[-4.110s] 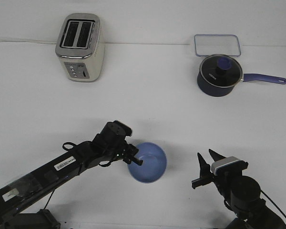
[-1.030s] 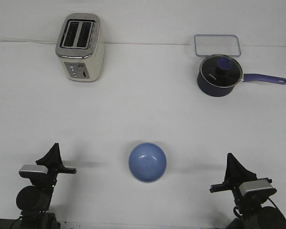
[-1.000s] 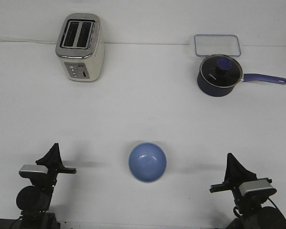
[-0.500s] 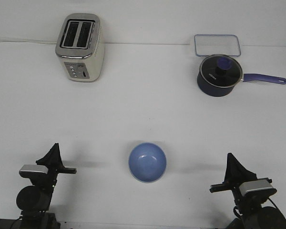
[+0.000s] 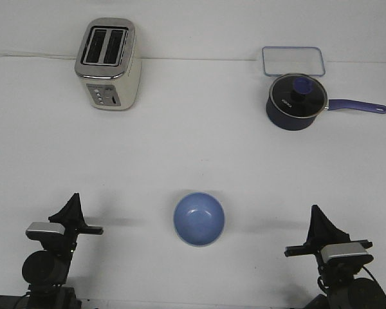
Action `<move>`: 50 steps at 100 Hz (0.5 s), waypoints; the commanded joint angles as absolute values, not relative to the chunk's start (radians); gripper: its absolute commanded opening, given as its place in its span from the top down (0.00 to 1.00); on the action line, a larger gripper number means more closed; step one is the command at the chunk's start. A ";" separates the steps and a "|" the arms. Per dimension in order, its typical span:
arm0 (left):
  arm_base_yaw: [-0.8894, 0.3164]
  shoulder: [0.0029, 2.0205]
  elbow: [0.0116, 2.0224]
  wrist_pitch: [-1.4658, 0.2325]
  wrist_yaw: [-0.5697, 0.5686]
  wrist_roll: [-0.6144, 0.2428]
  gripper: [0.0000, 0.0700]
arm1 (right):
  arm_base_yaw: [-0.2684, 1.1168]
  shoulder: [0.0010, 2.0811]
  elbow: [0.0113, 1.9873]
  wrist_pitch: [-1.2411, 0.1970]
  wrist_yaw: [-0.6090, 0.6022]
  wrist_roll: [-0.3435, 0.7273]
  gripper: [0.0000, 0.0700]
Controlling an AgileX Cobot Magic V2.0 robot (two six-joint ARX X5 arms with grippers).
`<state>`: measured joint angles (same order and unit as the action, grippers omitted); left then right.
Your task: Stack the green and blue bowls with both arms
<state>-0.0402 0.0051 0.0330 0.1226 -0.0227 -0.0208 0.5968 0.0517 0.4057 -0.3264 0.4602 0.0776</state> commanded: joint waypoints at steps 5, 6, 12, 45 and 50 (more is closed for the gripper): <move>-0.039 0.005 0.014 0.133 -0.022 -0.027 0.98 | 0.472 0.046 0.349 -0.308 0.377 -0.057 1.00; -0.039 0.005 0.014 0.133 -0.022 -0.028 0.98 | 0.457 0.046 0.343 -0.306 0.362 -0.063 1.00; -0.039 0.005 0.014 0.133 -0.022 -0.028 0.98 | 0.365 0.046 0.301 -0.280 0.265 -0.114 1.00; -0.039 0.005 0.014 0.133 -0.022 -0.028 0.98 | 0.048 -0.003 0.073 -0.123 -0.054 -0.287 1.00; -0.039 0.005 0.014 0.133 -0.022 -0.028 0.98 | 0.038 0.001 0.054 -0.115 -0.053 -0.289 1.00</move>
